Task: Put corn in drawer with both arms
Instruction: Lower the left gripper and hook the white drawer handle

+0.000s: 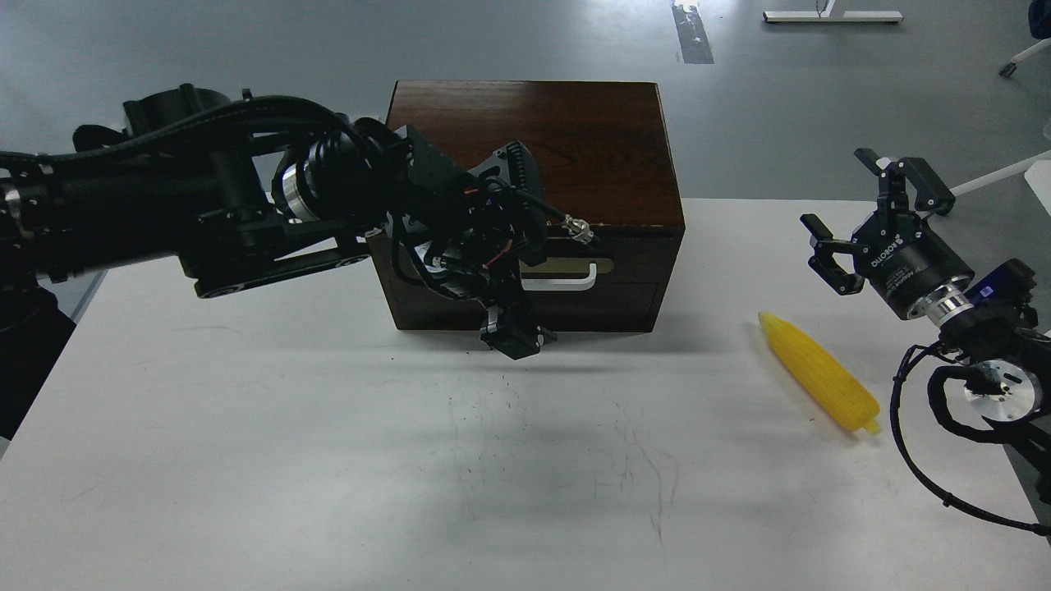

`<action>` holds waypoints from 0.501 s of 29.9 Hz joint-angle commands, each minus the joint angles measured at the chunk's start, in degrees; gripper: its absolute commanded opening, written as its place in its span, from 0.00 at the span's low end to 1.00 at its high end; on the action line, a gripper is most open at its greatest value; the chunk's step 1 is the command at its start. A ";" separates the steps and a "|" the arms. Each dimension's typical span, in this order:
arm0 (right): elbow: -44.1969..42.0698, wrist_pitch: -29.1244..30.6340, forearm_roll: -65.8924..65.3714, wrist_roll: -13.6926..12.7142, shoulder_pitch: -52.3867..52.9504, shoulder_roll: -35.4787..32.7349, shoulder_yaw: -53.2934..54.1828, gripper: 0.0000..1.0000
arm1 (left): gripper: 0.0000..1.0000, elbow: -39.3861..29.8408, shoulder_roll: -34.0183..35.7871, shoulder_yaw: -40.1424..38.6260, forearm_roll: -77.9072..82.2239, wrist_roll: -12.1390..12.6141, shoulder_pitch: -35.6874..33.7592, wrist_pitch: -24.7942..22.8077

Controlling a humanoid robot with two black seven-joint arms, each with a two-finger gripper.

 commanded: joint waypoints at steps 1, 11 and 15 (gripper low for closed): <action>0.09 0.00 0.00 0.00 -0.08 -0.05 -0.01 1.00 | 0.99 1.00 -0.84 0.30 0.14 0.00 0.16 0.00; 0.18 0.00 0.00 0.00 -0.34 -0.22 -0.01 1.00 | 0.99 2.58 -1.45 0.39 0.14 0.00 1.03 0.00; 0.18 0.00 0.00 0.00 -0.34 -0.22 -0.01 1.00 | 0.99 2.85 -1.54 0.82 0.14 0.00 1.47 0.00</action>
